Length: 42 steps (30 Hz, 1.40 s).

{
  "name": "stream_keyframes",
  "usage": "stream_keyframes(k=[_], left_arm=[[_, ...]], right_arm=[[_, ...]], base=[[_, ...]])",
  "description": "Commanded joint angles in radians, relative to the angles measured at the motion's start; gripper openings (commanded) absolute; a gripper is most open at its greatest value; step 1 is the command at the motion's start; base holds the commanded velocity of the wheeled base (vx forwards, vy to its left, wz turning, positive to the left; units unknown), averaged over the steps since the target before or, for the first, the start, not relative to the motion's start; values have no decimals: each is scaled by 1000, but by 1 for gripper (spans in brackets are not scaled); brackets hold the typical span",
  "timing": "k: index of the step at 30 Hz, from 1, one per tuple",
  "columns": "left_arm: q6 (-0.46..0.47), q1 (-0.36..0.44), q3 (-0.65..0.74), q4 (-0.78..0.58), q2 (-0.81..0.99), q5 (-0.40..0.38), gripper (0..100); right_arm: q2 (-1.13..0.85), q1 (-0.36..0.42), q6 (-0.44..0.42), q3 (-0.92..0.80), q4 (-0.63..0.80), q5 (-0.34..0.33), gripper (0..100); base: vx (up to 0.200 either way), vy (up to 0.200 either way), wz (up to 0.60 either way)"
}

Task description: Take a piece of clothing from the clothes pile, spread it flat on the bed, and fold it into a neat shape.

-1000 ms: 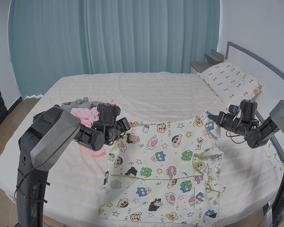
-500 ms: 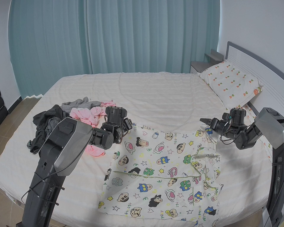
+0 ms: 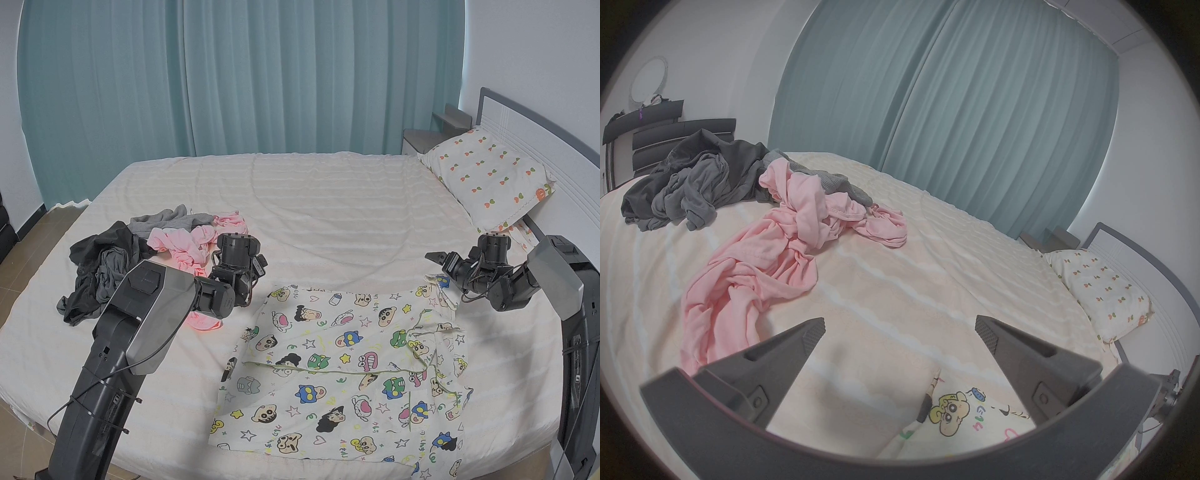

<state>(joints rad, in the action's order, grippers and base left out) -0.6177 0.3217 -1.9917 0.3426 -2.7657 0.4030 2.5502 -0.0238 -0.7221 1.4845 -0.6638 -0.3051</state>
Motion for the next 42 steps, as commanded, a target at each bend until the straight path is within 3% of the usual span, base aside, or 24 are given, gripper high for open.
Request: stream_keyframes(k=[1, 4, 6, 11, 14, 16, 17, 19, 26, 35, 38, 42], left_arm=[[-17, -9, 97, 6, 90, 2, 100], [-50, -18, 175, 10, 158, -12, 100], [-74, -24, 214, 10, 196, -35, 100], [-105, -26, 309, 12, 275, -82, 100], [-106, -27, 353, 12, 299, -90, 100], [-106, -27, 370, 12, 301, -90, 100], [-106, -27, 372, 12, 301, -90, 100], [-111, -26, 390, 18, 304, -89, 100], [-117, -26, 433, 76, 304, -85, 100], [-119, -26, 472, 88, 339, -85, 100], [-120, -27, 534, 90, 396, -101, 100], [-129, -27, 648, 93, 482, -164, 100]], right_arm=[[10, -18, -97, 112, 104, 0, 100], [10, -31, -241, 169, 156, -6, 100], [13, -38, -292, 201, 193, -6, 100], [30, -67, -335, 293, 325, -9, 100], [74, -82, -369, 438, 550, -9, 100], [87, -99, -416, 496, 607, -9, 100], [87, -100, -421, 499, 610, -9, 100], [88, -116, -516, 516, 621, -14, 100], [110, -122, -560, 516, 633, -68, 100], [79, -127, -537, 516, 701, -62, 100], [-8, -134, -444, 479, 704, -71, 100], [-116, -153, -226, 277, 690, -88, 100]], base=[[0, 0, 0], [0, 0, 0], [0, 0, 0], [0, 0, 0], [0, 0, 0], [0, 0, 0], [0, 0, 0], [0, 0, 0], [0, 0, 0], [0, 0, 0], [0, 0, 0], [0, 0, 0]])
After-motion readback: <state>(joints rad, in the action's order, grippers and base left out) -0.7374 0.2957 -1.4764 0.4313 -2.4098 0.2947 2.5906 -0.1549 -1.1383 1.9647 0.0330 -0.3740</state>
